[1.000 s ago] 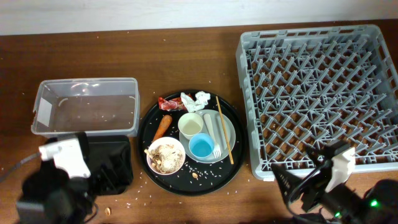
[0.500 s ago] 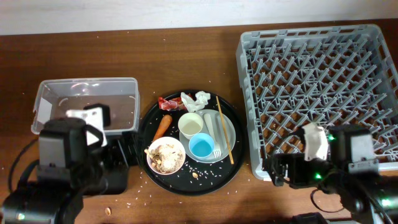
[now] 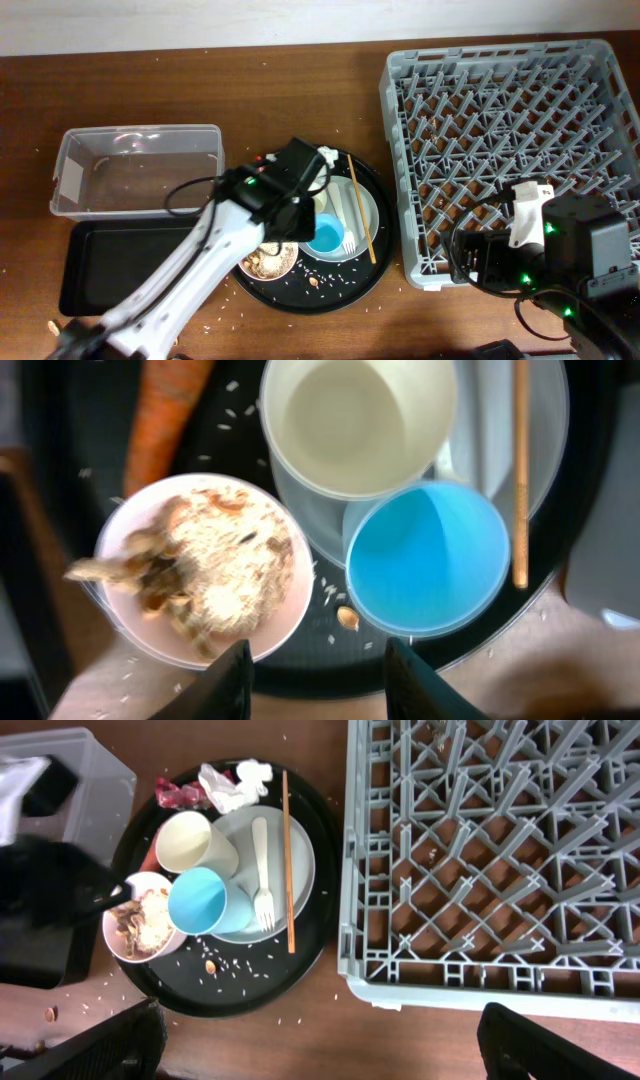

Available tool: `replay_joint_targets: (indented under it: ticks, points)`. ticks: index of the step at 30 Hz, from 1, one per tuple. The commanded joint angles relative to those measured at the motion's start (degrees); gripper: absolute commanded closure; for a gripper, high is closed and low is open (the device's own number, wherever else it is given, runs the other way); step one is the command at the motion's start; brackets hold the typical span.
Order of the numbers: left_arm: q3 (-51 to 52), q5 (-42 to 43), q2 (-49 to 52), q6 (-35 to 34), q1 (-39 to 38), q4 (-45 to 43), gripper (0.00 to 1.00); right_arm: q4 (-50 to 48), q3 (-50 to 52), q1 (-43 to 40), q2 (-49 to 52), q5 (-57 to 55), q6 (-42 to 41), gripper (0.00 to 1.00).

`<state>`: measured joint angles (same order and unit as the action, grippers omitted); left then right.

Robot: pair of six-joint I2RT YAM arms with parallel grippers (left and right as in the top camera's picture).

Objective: Sort waste into correct bins and load items into the dishwasher rack

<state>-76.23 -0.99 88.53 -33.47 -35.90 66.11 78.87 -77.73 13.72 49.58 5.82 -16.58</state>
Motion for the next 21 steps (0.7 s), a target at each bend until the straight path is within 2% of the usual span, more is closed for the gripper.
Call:
replay_joint_targets:
  ticks: [1,6,12,14,16,21]
  points:
    - [0.6,1.3,6.6,-3.0,-1.4,-3.7,0.62,0.8,-0.7,0.5,0.6,0.0,-0.5,0.01]
    - [0.6,-3.2,11.7,-3.0,-2.2,-5.2,0.64,2.4,-0.7,0.5,2.4,0.0,-0.5,0.01]
    - [4.6,-2.8,12.1,-3.0,-2.2,-9.8,0.71,2.7,-0.7,0.5,3.1,-0.1,-0.5,0.01]
    - [6.1,-1.8,12.1,-3.0,-2.2,-11.0,0.8,2.8,-0.7,0.5,3.1,-0.1,-0.5,0.01]
    - [6.1,-1.5,12.1,-3.0,-2.2,-11.0,1.0,2.8,-0.7,0.5,3.1,-0.1,-0.5,0.01]
    - [4.7,6.4,7.3,-3.0,-2.2,-8.4,1.0,2.8,-0.7,0.5,3.1,-0.1,-0.5,0.01]
